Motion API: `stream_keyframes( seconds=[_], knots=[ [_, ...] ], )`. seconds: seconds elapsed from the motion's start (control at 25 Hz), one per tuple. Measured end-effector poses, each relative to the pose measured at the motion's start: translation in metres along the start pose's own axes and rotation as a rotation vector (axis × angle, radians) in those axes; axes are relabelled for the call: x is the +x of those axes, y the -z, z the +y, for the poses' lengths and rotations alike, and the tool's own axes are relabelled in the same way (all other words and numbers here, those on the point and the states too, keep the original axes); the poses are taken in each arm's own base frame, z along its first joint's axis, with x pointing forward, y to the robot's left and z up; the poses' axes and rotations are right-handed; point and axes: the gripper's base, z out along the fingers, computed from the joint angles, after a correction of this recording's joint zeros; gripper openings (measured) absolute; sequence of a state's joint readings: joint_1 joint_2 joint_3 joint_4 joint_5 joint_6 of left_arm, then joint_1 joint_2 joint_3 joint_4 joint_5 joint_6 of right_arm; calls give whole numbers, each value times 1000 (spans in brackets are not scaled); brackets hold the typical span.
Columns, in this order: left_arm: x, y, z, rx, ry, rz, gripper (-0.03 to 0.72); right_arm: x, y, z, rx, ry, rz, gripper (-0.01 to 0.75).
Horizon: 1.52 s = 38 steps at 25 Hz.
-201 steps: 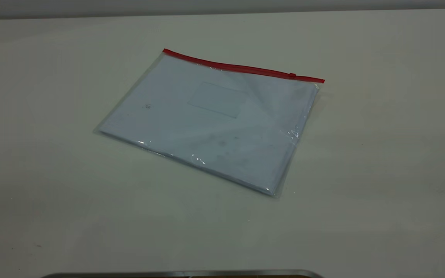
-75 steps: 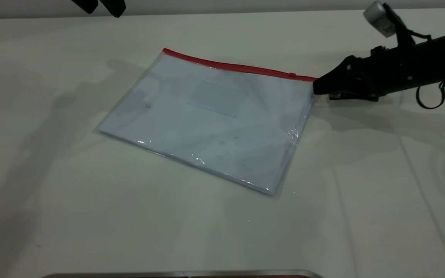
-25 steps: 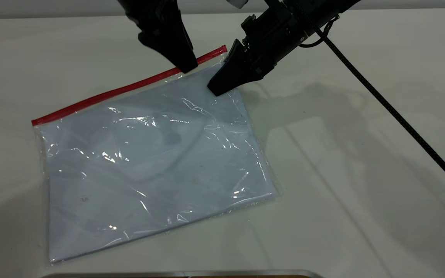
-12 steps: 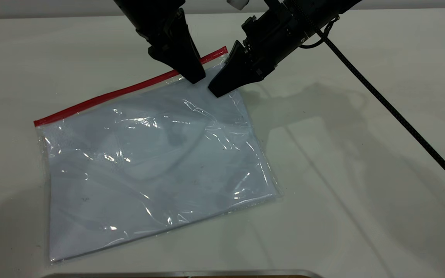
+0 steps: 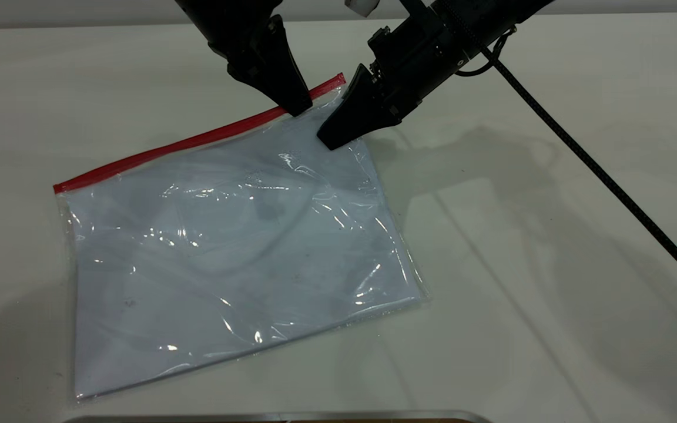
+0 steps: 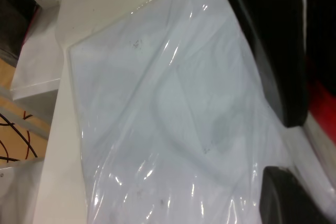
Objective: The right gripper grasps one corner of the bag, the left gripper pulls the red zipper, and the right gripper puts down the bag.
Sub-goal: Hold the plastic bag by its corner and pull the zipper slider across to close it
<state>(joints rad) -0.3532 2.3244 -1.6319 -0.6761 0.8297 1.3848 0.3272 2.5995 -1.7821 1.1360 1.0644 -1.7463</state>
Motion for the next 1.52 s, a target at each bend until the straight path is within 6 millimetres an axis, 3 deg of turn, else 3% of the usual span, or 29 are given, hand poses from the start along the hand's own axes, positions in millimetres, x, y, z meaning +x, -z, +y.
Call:
stream_keyframes(
  seconds=[0.16,0.4,0.72,1.08,1.52],
  knots=[
    [1,0,0,-3,-13,15,65,0,0,0,0,-10,0,34],
    [5,0,1,-16,-50,67,49,3,10,-5,10,-68,-37,34],
    [7,2,5,-57,-103,121,49,23,47,-21,27,-168,-92,36],
    [22,5,10,-89,-229,301,49,54,97,-40,105,-289,-146,39],
    [43,17,13,-16,-163,365,49,72,123,-48,146,-333,-172,43]
  ],
)
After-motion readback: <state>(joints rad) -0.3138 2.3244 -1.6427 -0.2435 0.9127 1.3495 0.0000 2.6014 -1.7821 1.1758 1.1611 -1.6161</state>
